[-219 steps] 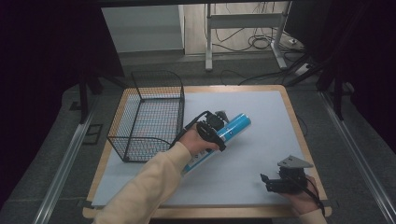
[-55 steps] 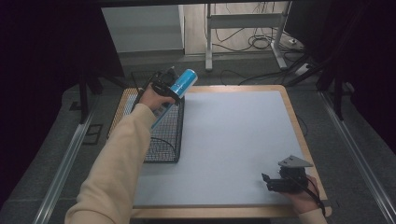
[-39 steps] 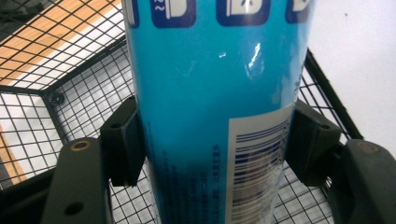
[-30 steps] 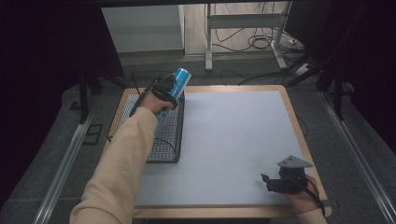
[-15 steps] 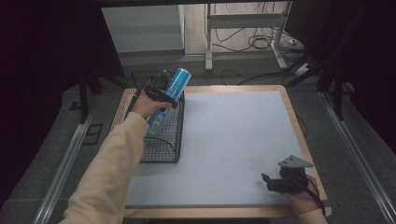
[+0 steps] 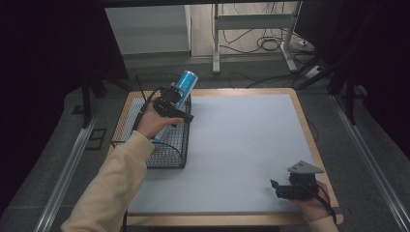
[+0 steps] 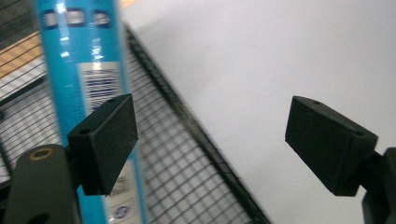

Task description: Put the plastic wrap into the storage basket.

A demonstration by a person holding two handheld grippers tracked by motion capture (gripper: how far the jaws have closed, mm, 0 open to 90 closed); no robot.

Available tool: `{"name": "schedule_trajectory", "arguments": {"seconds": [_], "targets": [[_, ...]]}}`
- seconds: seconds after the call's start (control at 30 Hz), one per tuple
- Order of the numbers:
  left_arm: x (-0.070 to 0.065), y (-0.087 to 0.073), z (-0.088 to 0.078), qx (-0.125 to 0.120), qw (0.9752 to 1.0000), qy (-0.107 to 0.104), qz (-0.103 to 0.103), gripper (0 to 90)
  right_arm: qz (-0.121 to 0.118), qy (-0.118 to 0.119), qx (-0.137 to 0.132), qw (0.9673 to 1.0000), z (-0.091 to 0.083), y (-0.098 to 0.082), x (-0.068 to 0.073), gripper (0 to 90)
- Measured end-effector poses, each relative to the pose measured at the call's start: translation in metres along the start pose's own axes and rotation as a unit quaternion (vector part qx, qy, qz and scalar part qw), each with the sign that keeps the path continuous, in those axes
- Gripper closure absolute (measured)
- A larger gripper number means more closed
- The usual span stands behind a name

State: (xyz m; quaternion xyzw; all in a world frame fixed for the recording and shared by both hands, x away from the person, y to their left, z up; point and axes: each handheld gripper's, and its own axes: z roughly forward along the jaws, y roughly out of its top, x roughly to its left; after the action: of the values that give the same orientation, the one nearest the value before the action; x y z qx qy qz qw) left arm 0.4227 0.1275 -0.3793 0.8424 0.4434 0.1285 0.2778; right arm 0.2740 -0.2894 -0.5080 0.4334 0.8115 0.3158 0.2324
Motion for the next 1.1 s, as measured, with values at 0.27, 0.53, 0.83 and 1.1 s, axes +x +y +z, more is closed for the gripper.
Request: {"name": "schedule_trajectory", "arguments": {"seconds": [0.27,0.53,0.83,1.1], "targets": [[-0.041,-0.010,-0.009,-0.018,0.9991,-0.026,0.028,17.1,0.000,-0.002,-0.004,1.0000,-0.002,0.001,0.000,9.5],[-0.076,-0.030,-0.012,-0.027,0.9964,-0.060,0.054,17.0,-0.001,-0.001,-0.003,1.0000,-0.001,0.002,0.001,9.5],[-0.108,-0.053,-0.010,-0.037,0.9930,-0.081,0.077,17.1,-0.003,-0.001,-0.003,1.0000,0.000,0.002,0.001,9.4],[-0.131,-0.079,0.004,-0.046,0.9917,-0.084,0.086,17.5,-0.003,-0.003,-0.003,1.0000,0.000,0.002,0.002,9.4]]}}
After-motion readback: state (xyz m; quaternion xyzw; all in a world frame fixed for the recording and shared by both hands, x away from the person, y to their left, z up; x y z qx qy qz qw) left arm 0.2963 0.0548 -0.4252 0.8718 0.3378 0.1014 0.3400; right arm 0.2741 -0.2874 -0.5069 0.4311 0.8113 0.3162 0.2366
